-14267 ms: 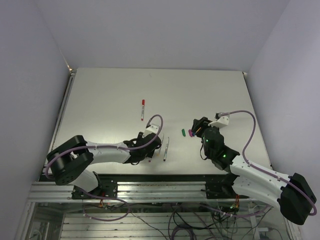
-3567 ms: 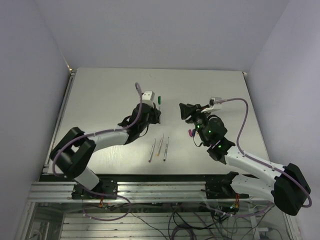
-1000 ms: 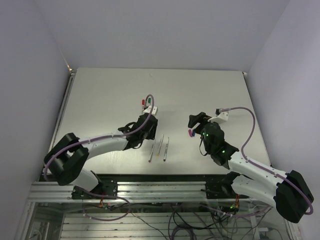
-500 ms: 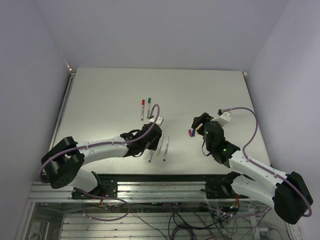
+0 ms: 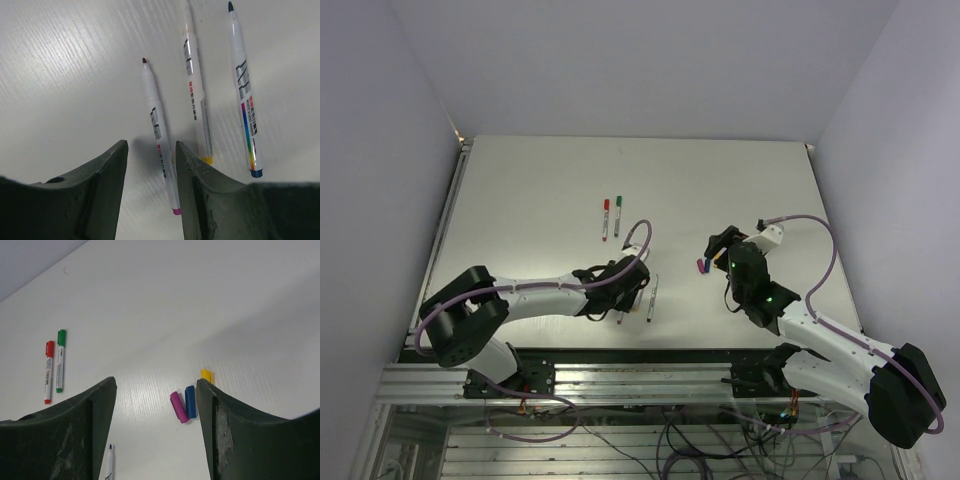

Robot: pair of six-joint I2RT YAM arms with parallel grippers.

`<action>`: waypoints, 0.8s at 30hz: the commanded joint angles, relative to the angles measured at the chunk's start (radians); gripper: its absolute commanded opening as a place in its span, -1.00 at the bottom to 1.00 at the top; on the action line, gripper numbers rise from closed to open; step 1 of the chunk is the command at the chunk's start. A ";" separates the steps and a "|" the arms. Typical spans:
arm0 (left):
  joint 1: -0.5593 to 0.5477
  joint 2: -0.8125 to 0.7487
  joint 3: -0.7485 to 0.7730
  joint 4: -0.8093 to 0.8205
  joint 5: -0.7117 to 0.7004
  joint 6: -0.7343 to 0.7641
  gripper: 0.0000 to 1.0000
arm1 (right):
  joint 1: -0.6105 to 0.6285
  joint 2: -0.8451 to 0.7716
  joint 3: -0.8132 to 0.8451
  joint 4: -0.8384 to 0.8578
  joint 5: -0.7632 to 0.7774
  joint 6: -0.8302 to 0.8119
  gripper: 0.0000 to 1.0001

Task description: Insert the pens into the pen caps

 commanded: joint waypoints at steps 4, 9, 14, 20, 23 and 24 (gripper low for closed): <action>-0.019 0.028 0.005 -0.026 -0.004 -0.017 0.06 | -0.004 -0.010 0.002 0.004 0.024 0.013 0.28; -0.025 0.056 0.026 -0.090 -0.022 -0.028 0.05 | -0.004 -0.009 0.002 0.007 0.020 0.019 0.27; -0.029 0.085 0.046 -0.166 -0.027 -0.031 0.01 | -0.004 -0.008 -0.001 0.012 0.017 0.024 0.27; -0.030 0.114 0.066 -0.228 0.014 -0.028 -0.43 | -0.005 -0.014 0.005 0.001 0.013 0.039 0.26; -0.029 0.130 0.066 -0.231 0.055 -0.027 -0.65 | -0.005 -0.020 0.004 -0.002 0.014 0.041 0.26; -0.029 0.135 0.064 -0.229 0.060 -0.031 -0.74 | -0.005 -0.020 0.004 -0.002 0.014 0.041 0.26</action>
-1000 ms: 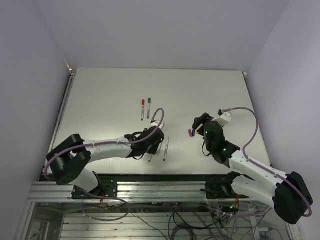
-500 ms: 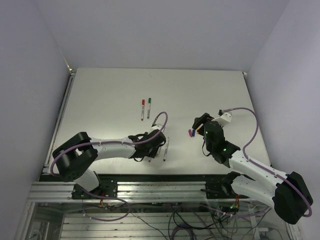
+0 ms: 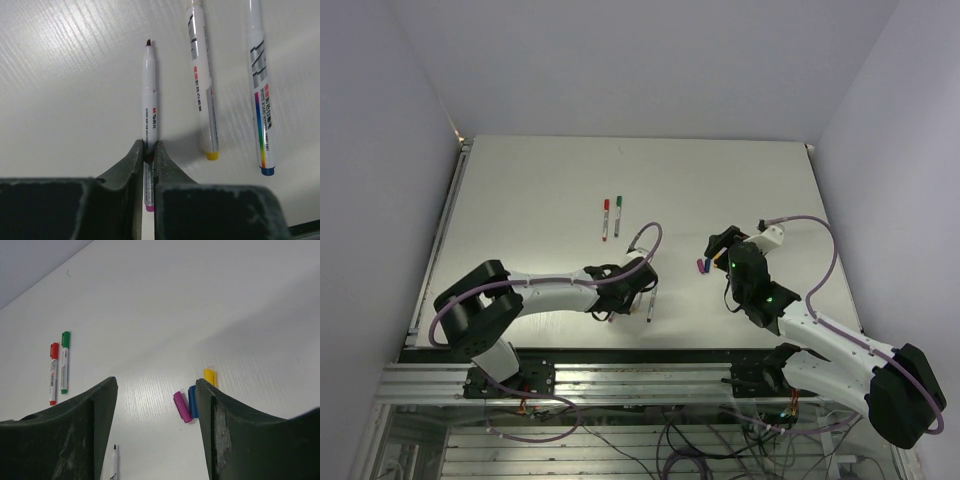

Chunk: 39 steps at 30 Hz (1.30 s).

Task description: Insert the pens into the pen caps

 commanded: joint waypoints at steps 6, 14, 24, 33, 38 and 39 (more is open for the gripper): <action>-0.006 0.044 -0.037 -0.050 0.073 -0.020 -0.86 | -0.005 -0.004 0.014 -0.016 -0.001 -0.002 0.19; -0.006 -0.099 0.018 -0.054 -0.036 0.016 -0.86 | -0.004 0.113 0.073 -0.058 -0.043 -0.067 0.04; 0.032 -0.205 0.046 0.036 0.009 0.033 -0.86 | -0.010 0.358 0.194 -0.135 -0.137 -0.142 -0.09; 0.131 -0.273 -0.025 0.211 0.260 0.018 -0.86 | -0.034 0.479 0.234 -0.121 -0.212 -0.171 -0.33; 0.137 -0.264 0.006 0.172 0.289 0.052 -0.86 | -0.049 0.536 0.257 -0.131 -0.229 -0.175 -0.36; 0.137 -0.264 0.006 0.173 0.296 0.054 -0.86 | -0.052 0.545 0.260 -0.130 -0.233 -0.176 -0.36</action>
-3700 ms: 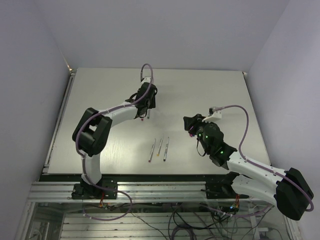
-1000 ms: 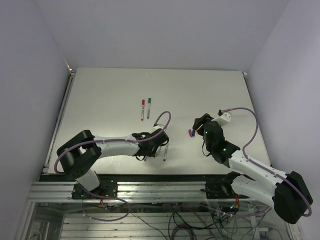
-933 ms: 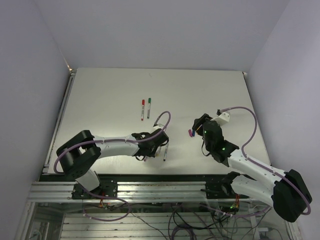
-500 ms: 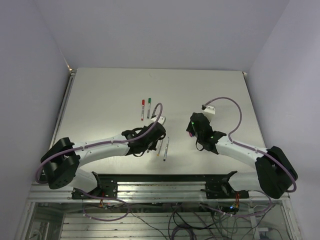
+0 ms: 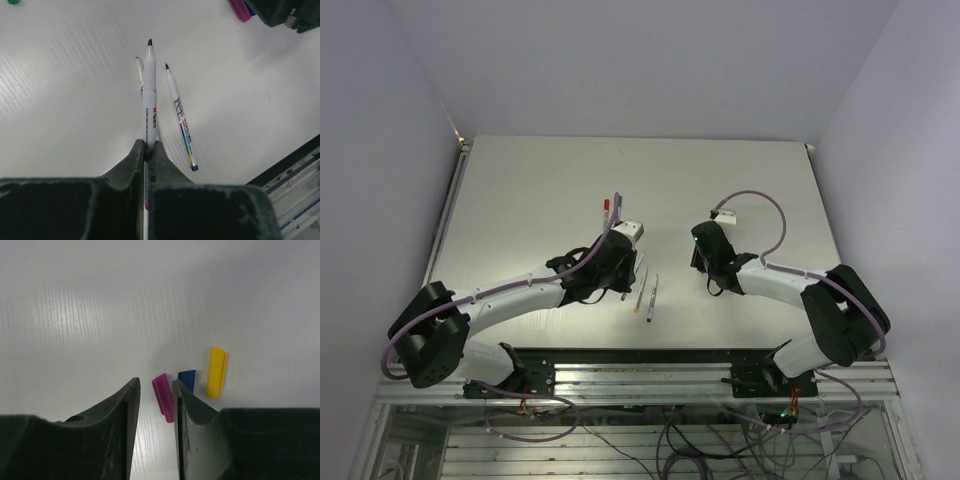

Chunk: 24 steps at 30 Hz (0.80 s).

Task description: Insert the pens into the pen caps

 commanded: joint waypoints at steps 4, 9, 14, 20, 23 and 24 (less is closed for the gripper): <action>0.006 0.000 0.034 0.029 0.086 0.025 -0.86 | -0.020 0.060 0.038 0.001 -0.038 -0.019 -0.38; 0.009 0.009 0.029 0.041 0.099 0.023 -0.86 | -0.028 0.078 0.043 0.004 -0.044 -0.023 -0.39; 0.012 0.021 0.037 0.041 0.109 0.026 -0.86 | -0.033 0.091 0.044 0.002 -0.050 -0.024 -0.40; 0.015 0.035 0.040 0.044 0.118 0.029 -0.86 | -0.034 0.101 0.036 0.000 -0.080 -0.009 -0.44; 0.015 0.038 0.040 0.045 0.124 0.029 -0.86 | -0.035 0.105 0.031 -0.004 -0.090 -0.001 -0.46; 0.017 0.038 0.040 0.045 0.126 0.028 -0.86 | -0.034 0.105 0.029 -0.006 -0.092 0.001 -0.47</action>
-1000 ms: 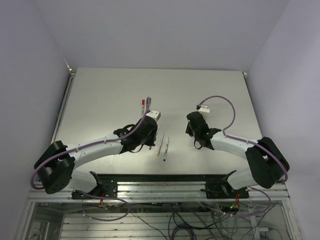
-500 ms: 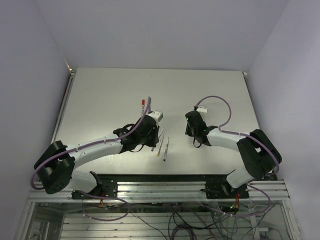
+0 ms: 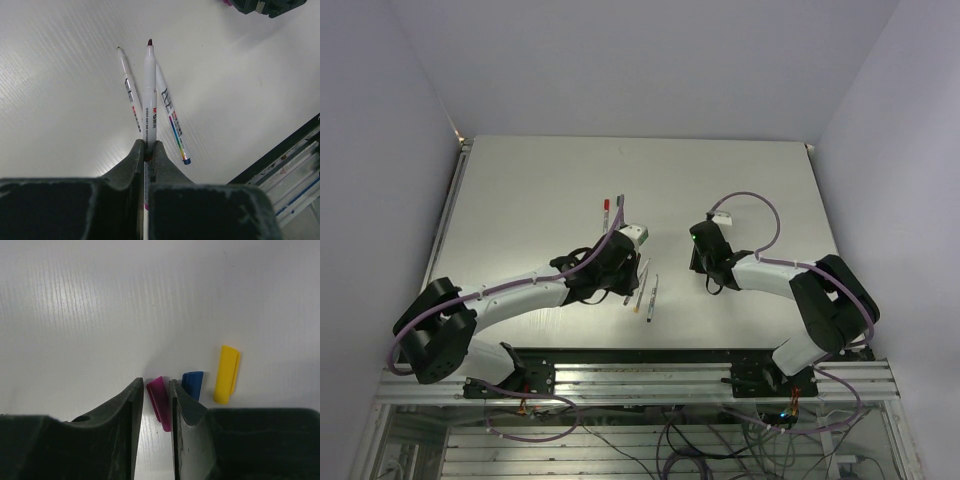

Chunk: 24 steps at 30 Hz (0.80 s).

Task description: Insert the pens into the pen caps

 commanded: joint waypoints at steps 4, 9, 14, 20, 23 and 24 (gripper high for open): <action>0.009 0.006 0.036 0.034 0.040 0.010 -0.86 | -0.007 0.011 0.000 -0.029 -0.023 0.027 -0.51; 0.011 0.006 0.030 0.038 0.043 0.007 -0.86 | -0.006 0.000 -0.006 -0.058 -0.049 0.039 -0.60; 0.012 0.005 0.018 0.047 0.049 0.003 -0.86 | -0.003 -0.019 -0.034 -0.074 -0.050 0.060 -0.59; 0.012 0.007 0.013 0.048 0.051 0.001 -0.86 | 0.003 0.002 -0.026 -0.106 -0.056 0.058 -0.51; 0.012 0.005 0.010 0.049 0.050 0.000 -0.86 | 0.011 0.023 -0.015 -0.128 -0.054 0.059 -0.44; 0.013 0.004 0.008 0.049 0.050 -0.001 -0.86 | 0.014 0.029 -0.010 -0.137 -0.051 0.061 -0.43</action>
